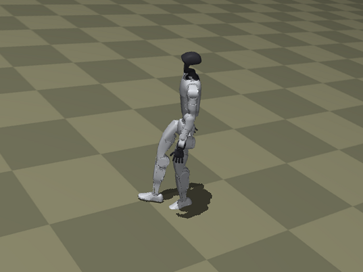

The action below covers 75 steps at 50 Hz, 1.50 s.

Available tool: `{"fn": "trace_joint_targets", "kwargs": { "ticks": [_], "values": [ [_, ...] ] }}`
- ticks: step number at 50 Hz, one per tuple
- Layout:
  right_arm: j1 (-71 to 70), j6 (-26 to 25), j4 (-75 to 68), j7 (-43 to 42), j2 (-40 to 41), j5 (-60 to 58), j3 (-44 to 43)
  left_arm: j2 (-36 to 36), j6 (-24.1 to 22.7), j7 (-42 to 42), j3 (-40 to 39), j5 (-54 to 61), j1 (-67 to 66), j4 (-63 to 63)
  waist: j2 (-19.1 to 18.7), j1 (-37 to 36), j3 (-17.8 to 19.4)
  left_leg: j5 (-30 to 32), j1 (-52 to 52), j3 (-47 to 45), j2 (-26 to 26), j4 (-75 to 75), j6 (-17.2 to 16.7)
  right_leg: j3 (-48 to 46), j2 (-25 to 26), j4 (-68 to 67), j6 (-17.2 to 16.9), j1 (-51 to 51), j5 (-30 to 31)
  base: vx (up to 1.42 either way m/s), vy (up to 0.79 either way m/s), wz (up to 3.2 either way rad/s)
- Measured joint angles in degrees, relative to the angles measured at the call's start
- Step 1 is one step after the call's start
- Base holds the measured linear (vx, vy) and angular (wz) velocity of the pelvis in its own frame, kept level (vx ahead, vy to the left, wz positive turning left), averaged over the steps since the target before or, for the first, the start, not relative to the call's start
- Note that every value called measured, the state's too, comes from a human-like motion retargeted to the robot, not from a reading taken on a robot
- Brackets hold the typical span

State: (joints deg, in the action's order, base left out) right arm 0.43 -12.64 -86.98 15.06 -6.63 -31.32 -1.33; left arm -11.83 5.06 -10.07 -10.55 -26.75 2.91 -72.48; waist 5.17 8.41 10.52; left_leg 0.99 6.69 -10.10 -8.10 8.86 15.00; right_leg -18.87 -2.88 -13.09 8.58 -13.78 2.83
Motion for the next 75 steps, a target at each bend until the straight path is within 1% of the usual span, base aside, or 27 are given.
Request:
{"fn": "trace_joint_targets", "kwargs": {
  "ticks": [3, 6, 10, 13, 17, 19, 23, 25, 27, 30, 34, 35, 37, 38, 40, 43, 45, 47, 50, 52, 55, 57, 60, 65, 70, 73, 75],
  "values": [
    [0.98, 0.15, -1.67, 1.68, 1.0, -0.74, 1.43, -0.81, -0.29, -0.01, -0.02, 0.94, 0.88, 0.06, 0.86, 0.5, -0.31, -0.36, 2.09, 0.75, 1.01, -2.02, -0.18, -4.05, 0.67, -0.04, 4.84, 1.16, -0.03, 0.23, -0.22, 0.47],
    [1.58, 0.24, -2.08, 3.95, 1.46, -3.71, 2.5, -1.06, 0.1, 0.44, 0.22, -1.17, 1.68, 0.17, 1.43, 0.88, -0.57, -0.34, 2.54, 1.47, 2.01, -2.29, -0.59, -7.16, 0.56, -0.26, 6.21, 2.32, -2.21, 0.19, -0.19, 0.57],
    [1.25, 0.2, -1.24, 4.85, 0.64, -6.39, 4.32, -0.77, 1.12, -0.24, 1.52, -4.79, 2.73, 0.56, 2.41, -0.55, -0.34, -0.87, 2.2, 1.91, 1.98, -1.45, 0.0, -10.7, -1.14, -0.34, 3.91, 3.72, -3.2, 0.13, -0.15, 0.32],
    [-0.1, -0.13, 0.83, 4.25, -0.6, -7.5, 3.75, -0.43, 0.58, -1.52, 2.85, -5.98, 2.85, 1.56, 2.52, -3.03, 0.4, -3.92, 1.9, 2.61, 2.49, 0.3, 0.0, -10.25, -1.59, -1.71, 1.23, 3.56, -2.66, 0.13, -0.19, -0.03],
    [-2.51, 0.2, 4.11, 1.93, -2.55, -5.12, 2.62, 0.06, -1.44, -3.15, 3.43, -6.2, 1.55, 1.97, 1.53, -3.03, 0.77, -8.3, 1.35, 3.62, 3.34, 2.17, 0.0, -9.96, -2.52, -3.85, -3.11, 2.98, -2.97, 0.09, -0.08, 0.2],
    [-3.65, 0.28, 5.82, 0.37, -3.09, -2.75, 1.66, 0.21, -1.34, -3.79, 3.43, -6.75, 0.89, 1.0, 0.82, -2.95, 0.62, -9.63, 1.18, 4.09, 3.46, 2.73, 0.0, -10.15, -2.63, -4.41, -2.87, 2.78, -3.41, 0.08, -0.01, 0.11],
    [-5.39, 1.58, 9.41, -1.68, -2.85, 2.41, -0.58, -0.11, 0.45, -4.83, 3.15, -9.17, 0.3, -2.11, -0.25, -3.77, 0.57, -10.55, 0.7, 4.16, 3.57, 4.19, 0.0, -11.11, -2.65, -4.18, -0.09, 3.12, -4.42, 0.02, 0.02, -0.02],
    [-5.82, 2.85, 11.16, -1.33, -2.49, 4.57, -1.01, -0.3, 1.36, -4.79, 2.91, -10.22, 0.07, -3.6, -0.75, -3.94, 0.62, -10.19, 0.38, 4.45, 3.34, 4.72, 0.0, -11.34, -2.91, -3.71, 0.3, 3.3, -4.2, 0.01, 0.12, 0.03],
    [-5.97, 3.95, 12.73, -0.11, -2.26, 5.39, -0.88, -0.32, 2.01, -4.39, 2.46, -10.52, -0.21, -4.88, -1.21, -4.05, 0.61, -9.29, 0.06, 4.83, 2.82, 4.83, 0.0, -11.73, -3.38, -3.39, -0.24, 3.46, -3.49, -0.01, 0.16, -0.01],
    [-5.84, 4.46, 14.46, 1.46, -1.97, 4.51, -0.13, -0.33, 2.49, -4.4, 1.65, -10.17, -0.59, -6.18, -1.91, -3.64, 0.47, -7.54, 0.04, 4.83, 2.31, 3.98, 0.0, -12.08, -4.29, -4.14, -2.31, 2.96, -1.58, -0.04, 0.18, 0.05],
    [-5.43, 4.64, 15.06, 1.55, -1.5, 0.45, 0.82, -0.62, 2.57, -4.69, 0.59, -9.42, -0.73, -6.04, -2.27, -1.67, 0.42, -4.92, -0.75, 6.53, 1.18, 3.08, 0.0, -9.89, -6.97, -9.26, -9.91, -0.51, 3.25, -0.08, 0.2, 0.24],
    [-5.22, 4.79, 14.91, 1.21, -1.41, -0.4, 1.17, -0.72, 2.51, -4.48, 0.34, -9.2, -0.77, -5.79, -2.18, -1.46, 0.47, -4.44, -0.88, 6.41, 0.95, 2.84, 0.0, -7.88, -7.28, -10.89, -11.56, -1.85, 4.25, -0.07, 0.16, 0.09],
    [-4.44, 5.15, 14.08, 0.89, -1.25, -2.0, 1.8, -1.02, 2.21, -3.83, -0.2, -8.83, -0.92, -5.21, -1.99, -0.76, 0.42, -3.62, -0.89, 6.1, 0.75, 2.07, 0.0, -0.89, -6.84, -13.74, -15.06, -4.73, 2.92, -0.05, 0.15, 0.15],
    [-3.96, 5.19, 13.43, 0.82, -1.14, -2.78, 2.05, -1.22, 2.06, -3.62, -0.57, -8.74, -1.02, -4.92, -1.97, -0.44, 0.32, -3.22, -0.83, 5.9, 0.79, 1.55, 0.0, 1.26, -6.58, -14.62, -15.07, -5.68, 0.3, -0.02, 0.14, 0.22],
    [-2.85, 4.85, 11.53, 0.32, -0.96, -3.81, 2.31, -1.68, 1.91, -3.48, -1.38, -8.72, -1.17, -4.51, -1.72, 0.22, 0.09, -2.45, -0.57, 5.41, 0.75, 0.54, 0.0, 4.04, -6.36, -13.79, -13.07, -6.47, -3.65, 0.0, 0.07, 0.32],
    [-1.15, 3.72, 6.77, -1.42, -0.72, -3.37, 1.99, -2.68, 2.42, -4.05, -2.77, -9.04, -1.39, -3.78, -0.23, 0.74, -0.24, -2.27, 0.06, 6.41, 0.34, 0.08, -0.15, 3.85, -6.15, -7.46, -10.37, -4.26, -1.38, 0.1, -0.06, 0.37],
    [-0.56, 2.72, 2.5, -2.72, -0.4, -2.58, 2.16, -3.83, 4.24, -4.81, -4.75, -10.72, -1.79, -2.51, 0.4, 0.14, -0.74, -2.18, 0.23, 5.79, 1.18, -0.36, -0.57, 0.7, -5.25, -6.14, -5.38, -3.23, -2.1, 0.15, -0.11, -0.04],
    [-0.83, 1.82, -1.7, -2.73, -0.3, -2.22, 2.56, -4.96, 6.4, -1.85, -7.39, -11.38, -1.08, -2.86, 1.2, -0.79, -0.72, -1.61, 0.21, 4.84, 2.17, -0.82, -2.01, -2.8, -5.78, -6.08, -3.61, -3.24, -1.32, 0.06, -0.17, -0.13],
    [-1.68, -0.04, -5.34, -1.13, -0.42, -2.8, 3.29, -6.06, 7.82, 2.86, -10.44, -8.87, 0.56, -4.35, 2.2, -0.42, -0.19, -0.19, 0.0, 4.85, 3.44, -1.49, -4.89, -0.99, -4.99, -7.18, -5.12, -4.48, -0.42, 0.04, -0.15, 0.17],
    [-1.63, 0.31, -5.1, 0.32, -0.65, -4.16, 3.62, -6.82, 8.38, 2.01, -11.22, -6.49, 1.57, -5.07, 2.56, 0.56, -0.33, -0.2, -0.58, 5.56, 4.03, -1.5, -5.64, -0.78, -4.83, -7.46, -6.26, -4.87, -0.33, 0.1, -0.14, 0.27],
    [-1.41, 2.55, -3.18, 0.69, -1.24, -5.97, 3.78, -7.9, 8.62, -1.45, -11.7, -5.07, 3.15, -4.63, 3.19, 1.29, -0.45, -0.89, -1.2, 5.68, 4.57, -1.82, -5.48, 3.03, -3.47, -9.3, -7.61, -6.66, -1.96, 0.04, -0.12, 0.05],
    [-1.61, 3.14, -2.52, -0.99, -1.54, -5.54, 4.22, -8.47, 7.89, -1.88, -11.7, -4.61, 3.79, -3.93, 3.41, 1.5, -0.54, -1.64, -1.16, 5.65, 5.2, -2.29, -5.73, 2.1, -3.19, -10.1, -7.36, -7.14, -3.27, 0.19, -0.21, -0.18],
    [-2.83, 2.85, -2.27, -2.64, -1.62, -3.8, 4.34, -9.27, 6.84, 0.13, -10.95, -2.96, 5.24, -3.28, 4.17, 1.67, -0.57, -2.41, -1.2, 5.12, 5.63, -2.94, -6.17, 2.84, -2.66, -12.37, -7.56, -8.64, -5.74, 0.07, -0.17, -0.18],
    [-3.77, 3.21, -0.86, -0.85, -1.66, -2.55, 3.43, -8.15, 6.18, 1.83, -9.48, -1.29, 7.32, -1.49, 4.42, 2.97, -0.58, -3.12, -1.07, 5.76, 6.51, -2.97, -6.68, 1.74, -3.03, -14.69, -9.15, -8.94, -8.96, 0.17, -0.19, 0.06],
    [-3.6, 3.03, 0.04, -1.82, -2.52, -2.31, 2.36, -5.84, 4.84, 0.74, -6.63, -2.45, 5.3, 3.41, 3.47, 3.37, -1.21, -3.86, -0.44, 3.69, 7.66, -2.37, -5.39, 0.26, -2.37, -14.29, -8.69, -6.99, -12.68, 0.27, -0.14, 0.0],
    [-3.86, 2.34, -0.55, -2.05, -2.72, -1.78, 1.73, -4.95, 4.17, 2.17, -5.41, -4.29, 2.99, 4.56, 3.75, 3.77, -1.3, -2.71, -0.38, 2.16, 7.51, -0.07, -3.04, 2.71, -1.83, -13.01, -9.78, -5.36, -13.62, 0.32, -0.16, 0.13],
    [-4.47, 1.79, -2.04, -2.61, -2.62, -0.73, 1.66, -4.25, 3.79, 2.32, -5.3, -5.37, 1.28, 4.48, 4.35, 3.59, -1.31, -0.25, -1.45, 1.15, 7.06, 3.63, -0.86, 2.69, -2.45, -10.98, -9.47, -3.25, -14.0, 0.28, -0.18, -0.01]
  ]
}}
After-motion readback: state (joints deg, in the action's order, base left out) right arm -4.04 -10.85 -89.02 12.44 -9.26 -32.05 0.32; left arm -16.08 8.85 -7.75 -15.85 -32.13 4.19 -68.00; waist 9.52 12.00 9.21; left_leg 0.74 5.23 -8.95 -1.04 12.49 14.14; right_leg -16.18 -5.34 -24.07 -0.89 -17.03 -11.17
